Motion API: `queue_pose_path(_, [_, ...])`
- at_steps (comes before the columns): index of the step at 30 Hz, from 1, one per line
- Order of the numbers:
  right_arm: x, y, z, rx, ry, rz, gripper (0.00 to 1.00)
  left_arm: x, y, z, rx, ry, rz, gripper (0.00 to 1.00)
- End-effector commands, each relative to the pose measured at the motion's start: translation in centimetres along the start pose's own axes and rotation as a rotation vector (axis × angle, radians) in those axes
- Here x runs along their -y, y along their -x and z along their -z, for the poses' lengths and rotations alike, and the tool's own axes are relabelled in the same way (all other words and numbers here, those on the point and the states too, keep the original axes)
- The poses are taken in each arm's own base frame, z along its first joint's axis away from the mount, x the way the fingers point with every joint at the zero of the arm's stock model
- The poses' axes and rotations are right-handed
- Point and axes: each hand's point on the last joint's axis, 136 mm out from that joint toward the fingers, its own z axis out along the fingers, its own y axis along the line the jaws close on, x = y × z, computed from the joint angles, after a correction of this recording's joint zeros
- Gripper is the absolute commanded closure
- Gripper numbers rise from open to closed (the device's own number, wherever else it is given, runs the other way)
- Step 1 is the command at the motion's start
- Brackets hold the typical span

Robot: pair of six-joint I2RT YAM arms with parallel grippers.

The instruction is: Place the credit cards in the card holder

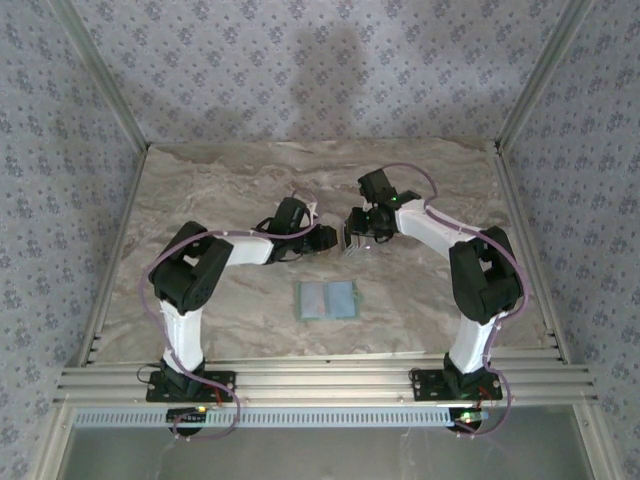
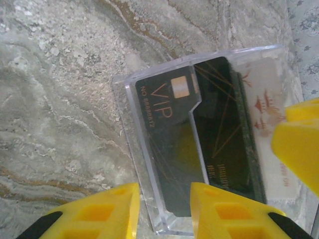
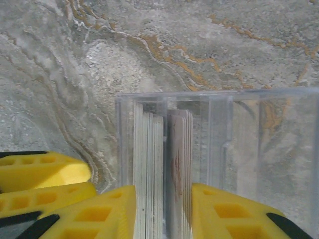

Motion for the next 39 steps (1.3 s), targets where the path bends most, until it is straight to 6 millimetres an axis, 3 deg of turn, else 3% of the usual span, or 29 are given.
queue_pose_path(1, [-0.8,-0.1,0.2,-0.010,0.059,0.007,0.65,1.5,0.6,-0.5,0.007,-0.063,-0.016,0.68])
queue_pose_path(16, [-1.8,-1.2,-1.7,-0.095,0.264,-0.090,0.61,1.3,-0.1,-1.8,-0.014,-0.063,-0.010,0.69])
queue_pose_path(23, [-2.8,-0.4,-0.7,-0.079,0.351,-0.116,0.65,1.0,-0.2,-2.2,-0.020,-0.058,-0.004,0.69])
queue_pose_path(25, [-2.5,-1.4,-0.9,-0.099,0.357,-0.130,0.65,1.0,-0.2,-2.3,-0.021,-0.057,-0.002,0.69])
queue_pose_path(39, [-2.0,-0.8,0.4,-0.075,0.417,-0.179,0.69,0.8,-0.3,-2.3,-0.022,-0.052,-0.001,0.70])
